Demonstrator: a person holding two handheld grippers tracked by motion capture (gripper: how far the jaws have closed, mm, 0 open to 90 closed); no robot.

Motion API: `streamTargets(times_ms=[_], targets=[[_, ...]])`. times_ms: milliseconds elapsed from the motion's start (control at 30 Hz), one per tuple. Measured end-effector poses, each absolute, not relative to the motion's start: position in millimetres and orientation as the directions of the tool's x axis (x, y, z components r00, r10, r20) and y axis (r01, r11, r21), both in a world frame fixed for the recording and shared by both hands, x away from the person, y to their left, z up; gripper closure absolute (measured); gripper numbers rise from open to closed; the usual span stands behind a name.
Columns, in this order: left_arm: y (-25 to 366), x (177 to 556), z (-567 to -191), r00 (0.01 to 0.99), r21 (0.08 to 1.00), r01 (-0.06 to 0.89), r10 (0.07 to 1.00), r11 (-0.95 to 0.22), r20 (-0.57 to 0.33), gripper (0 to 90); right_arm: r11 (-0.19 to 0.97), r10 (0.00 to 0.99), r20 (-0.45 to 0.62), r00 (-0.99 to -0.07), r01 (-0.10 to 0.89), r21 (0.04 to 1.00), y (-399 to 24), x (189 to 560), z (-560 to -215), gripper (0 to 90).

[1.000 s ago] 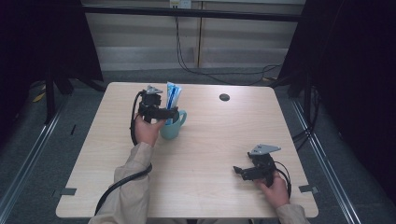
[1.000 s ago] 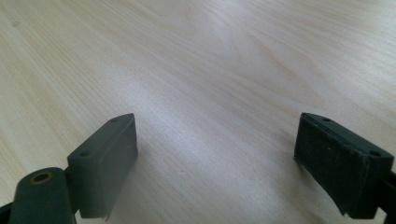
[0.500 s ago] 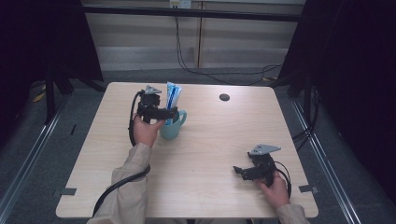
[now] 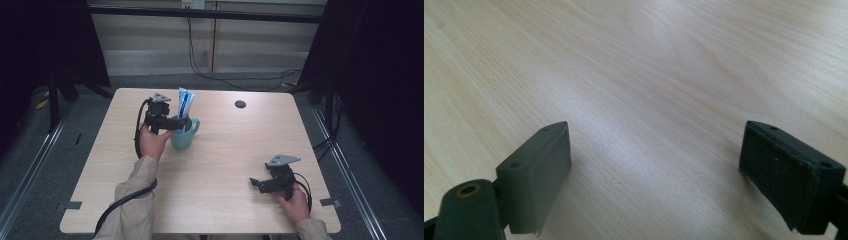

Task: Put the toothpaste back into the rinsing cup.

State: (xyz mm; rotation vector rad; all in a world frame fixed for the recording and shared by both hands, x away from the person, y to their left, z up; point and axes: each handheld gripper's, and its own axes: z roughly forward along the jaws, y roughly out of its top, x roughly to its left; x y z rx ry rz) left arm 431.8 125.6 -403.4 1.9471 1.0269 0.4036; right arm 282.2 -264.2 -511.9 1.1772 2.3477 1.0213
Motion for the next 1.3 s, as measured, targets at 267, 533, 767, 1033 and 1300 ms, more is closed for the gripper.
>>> streamTargets(times_ms=[267,533,767,1033,1300], targets=[[128.7,426.2,-402.0,0.615,0.817,0.503,0.781,-0.283,-0.108,16.0,0.404,0.794,0.030,-0.608,0.563,0.721,-264.1,282.1,-511.9,12.7],[136.0,419.4,-400.1,0.621,0.816,0.502,0.776,-0.286,-0.110,15.8,0.404,0.794,0.030,-0.608,0.563,0.721,-264.1,282.1,-511.9,12.7],[140.3,412.3,-402.4,0.628,0.813,0.505,0.769,-0.290,-0.116,15.7,0.404,0.794,0.030,-0.608,0.563,0.721,-264.1,282.0,-511.9,12.7],[144.7,403.1,-405.6,0.635,0.813,0.509,0.762,-0.284,-0.131,15.4,0.404,0.794,0.030,-0.608,0.563,0.721,-264.1,282.1,-511.9,12.8],[153.3,395.9,-409.3,0.632,0.809,0.514,0.764,-0.284,-0.133,15.3,0.404,0.794,0.029,-0.608,0.563,0.721,-264.1,282.1,-511.9,12.7]])
